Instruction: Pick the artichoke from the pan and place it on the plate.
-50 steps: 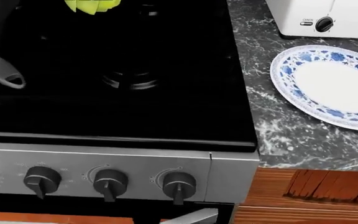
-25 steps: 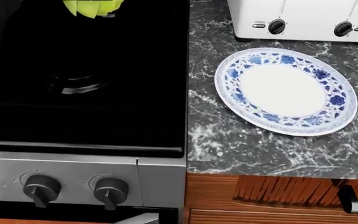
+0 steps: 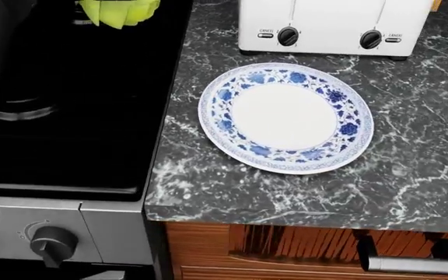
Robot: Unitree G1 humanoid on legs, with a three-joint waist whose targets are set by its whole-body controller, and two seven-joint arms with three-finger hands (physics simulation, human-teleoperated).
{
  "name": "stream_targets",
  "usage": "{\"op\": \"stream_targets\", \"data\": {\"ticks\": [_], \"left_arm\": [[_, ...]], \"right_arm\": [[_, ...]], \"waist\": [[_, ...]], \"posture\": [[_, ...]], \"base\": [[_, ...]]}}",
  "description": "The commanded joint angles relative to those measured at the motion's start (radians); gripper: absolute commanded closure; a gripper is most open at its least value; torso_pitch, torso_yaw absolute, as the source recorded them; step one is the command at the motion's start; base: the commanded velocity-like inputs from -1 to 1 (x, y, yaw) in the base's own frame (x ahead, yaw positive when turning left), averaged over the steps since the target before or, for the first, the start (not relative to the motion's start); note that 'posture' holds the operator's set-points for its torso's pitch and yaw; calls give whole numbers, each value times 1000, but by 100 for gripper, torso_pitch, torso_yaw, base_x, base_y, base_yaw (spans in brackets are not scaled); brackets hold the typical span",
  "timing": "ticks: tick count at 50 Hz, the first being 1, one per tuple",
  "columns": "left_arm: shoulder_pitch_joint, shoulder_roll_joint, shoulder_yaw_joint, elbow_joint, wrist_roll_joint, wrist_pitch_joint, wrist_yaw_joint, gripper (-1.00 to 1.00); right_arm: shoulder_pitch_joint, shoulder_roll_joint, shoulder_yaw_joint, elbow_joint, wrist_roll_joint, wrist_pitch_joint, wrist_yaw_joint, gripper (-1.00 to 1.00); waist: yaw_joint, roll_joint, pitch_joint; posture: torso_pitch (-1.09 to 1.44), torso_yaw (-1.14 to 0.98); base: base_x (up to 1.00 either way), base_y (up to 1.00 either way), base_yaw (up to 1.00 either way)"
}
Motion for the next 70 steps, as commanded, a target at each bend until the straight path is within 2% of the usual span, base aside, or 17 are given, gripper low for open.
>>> {"op": "stream_targets", "data": {"ticks": [1,6,8,10,11,14,19,21,22,23,24,26,31,36,37,46,70], "left_arm": [[-50,23,16,-54,-13,-45,13,100],[-46,22,16,-56,-14,-46,13,100],[-47,21,16,-57,-15,-45,13,100],[-46,21,15,-56,-15,-46,14,100],[-45,21,16,-56,-15,-47,13,100],[-40,20,16,-56,-16,-50,14,100],[-37,18,15,-59,-18,-49,15,100],[-36,17,15,-60,-18,-48,15,100],[-35,17,15,-60,-18,-48,15,100],[-35,17,15,-60,-18,-48,16,100],[-36,18,15,-61,-19,-47,15,100],[-36,18,15,-60,-19,-47,15,100],[-37,20,15,-56,-19,-51,14,100],[-37,20,15,-59,-19,-48,14,100],[-37,19,15,-60,-19,-46,14,100],[-38,22,15,-65,-21,-41,15,100],[5,-16,-4,-211,-41,43,1,100]], "right_arm": [[-32,-9,-6,-22,3,-28,7,-100],[-27,-9,-6,-24,1,-31,10,-100],[-27,-9,-6,-23,0,-32,11,-100],[-27,-8,-6,-23,-1,-31,11,-100],[-27,-8,-6,-22,-1,-32,11,-100],[-27,-7,-6,-22,-3,-32,12,-100],[-29,-7,-7,-24,-3,-29,11,-100],[-29,-6,-8,-24,-3,-30,10,-100],[-29,-5,-9,-22,-3,-32,10,-100],[-29,-5,-8,-22,-3,-33,10,-100],[-29,-6,-9,-23,-2,-33,10,-100],[-29,-6,-8,-23,-2,-34,10,-100],[-26,-5,-7,-23,-4,-38,11,-100],[-25,-5,-8,-25,-3,-36,10,-100],[-26,-5,-8,-26,-2,-34,10,-100],[-28,-3,-4,-21,-7,-38,13,-100],[-31,-4,-7,-20,-8,-35,12,-100]], "waist": [[7,-6,-30],[7,34,-31],[3,75,-38],[5,60,-40],[-3,72,-43],[-5,59,-53],[-3,2,-36],[2,-52,-42],[6,-115,-36],[7,-71,-8],[6,-79,-10],[5,-70,-8],[-5,-29,7],[-21,25,-7],[-18,7,-7],[-6,-15,-24],[1,-16,-22]], "posture": [[0,0],[0,0],[0,0],[0,0],[0,0],[0,0],[0,0],[0,0],[0,0],[0,0],[0,0],[0,0],[0,0],[0,0],[0,0],[0,0],[0,0]], "base": [[0,-27,0],[0,-27,0],[0,-27,0],[0,-27,0],[0,-27,0],[0,-27,0],[0,-26,0],[0,-16,0],[0,0,0],[0,0,0],[0,0,0],[0,0,0],[0,0,0],[0,0,0],[0,0,0],[0,0,0],[0,0,0]]}}
